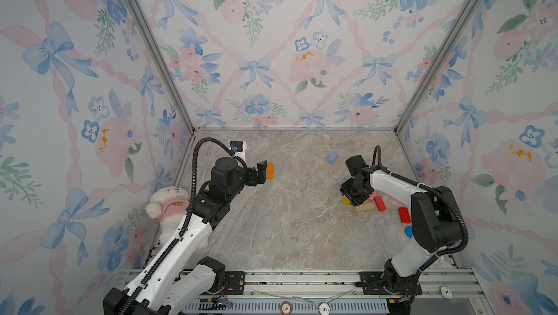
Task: Assemble the letter t with building blocks
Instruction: Pick up the building block from the center of the board.
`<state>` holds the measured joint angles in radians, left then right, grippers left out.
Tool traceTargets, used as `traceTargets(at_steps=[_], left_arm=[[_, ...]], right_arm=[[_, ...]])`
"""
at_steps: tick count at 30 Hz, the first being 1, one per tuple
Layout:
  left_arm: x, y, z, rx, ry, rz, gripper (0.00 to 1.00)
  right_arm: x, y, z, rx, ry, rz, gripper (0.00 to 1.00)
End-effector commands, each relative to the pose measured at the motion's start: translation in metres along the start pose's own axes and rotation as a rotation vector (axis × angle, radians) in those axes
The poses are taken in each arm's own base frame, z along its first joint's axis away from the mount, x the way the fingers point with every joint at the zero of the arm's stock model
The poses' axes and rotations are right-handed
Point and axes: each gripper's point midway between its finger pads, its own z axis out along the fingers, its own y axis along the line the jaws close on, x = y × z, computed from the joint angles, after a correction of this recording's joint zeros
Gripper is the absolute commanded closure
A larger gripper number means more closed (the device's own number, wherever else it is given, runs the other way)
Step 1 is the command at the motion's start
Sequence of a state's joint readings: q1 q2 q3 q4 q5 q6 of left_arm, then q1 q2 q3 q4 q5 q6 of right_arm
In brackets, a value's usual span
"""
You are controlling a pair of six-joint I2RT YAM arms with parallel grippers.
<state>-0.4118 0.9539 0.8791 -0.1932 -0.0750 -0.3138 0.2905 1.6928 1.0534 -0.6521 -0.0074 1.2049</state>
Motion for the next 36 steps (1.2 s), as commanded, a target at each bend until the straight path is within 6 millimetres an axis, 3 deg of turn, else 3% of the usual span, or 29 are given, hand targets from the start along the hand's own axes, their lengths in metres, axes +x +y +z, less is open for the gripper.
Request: traceTargets(at_steps=[1,7,13,24,30,36], left_arm=[[0.004,0.006,-0.004,-0.020,0.009,0.017,0.02],[0.005,0.005,-0.004,-0.012,0.013,0.012,0.02],[0.005,0.006,-0.004,-0.002,0.015,-0.008,0.02],[0.003,0.014,-0.007,-0.005,0.007,-0.038,0.02],[0.003,0.015,-0.009,-0.006,0.002,-0.032,0.02],[0.003,0.017,-0.009,-0.014,0.000,-0.028,0.02]], right_arm=[[0.000,-0.033,0.018,0.123,0.012,0.021,0.50],[0.004,-0.037,0.009,0.112,0.022,0.024,0.47],[0.000,-0.037,-0.012,0.074,-0.010,0.033,0.44],[-0.007,-0.039,0.009,0.116,0.012,0.038,0.45],[-0.008,-0.044,0.011,0.132,0.007,0.032,0.48],[-0.010,-0.047,0.011,0.143,0.004,0.011,0.62]])
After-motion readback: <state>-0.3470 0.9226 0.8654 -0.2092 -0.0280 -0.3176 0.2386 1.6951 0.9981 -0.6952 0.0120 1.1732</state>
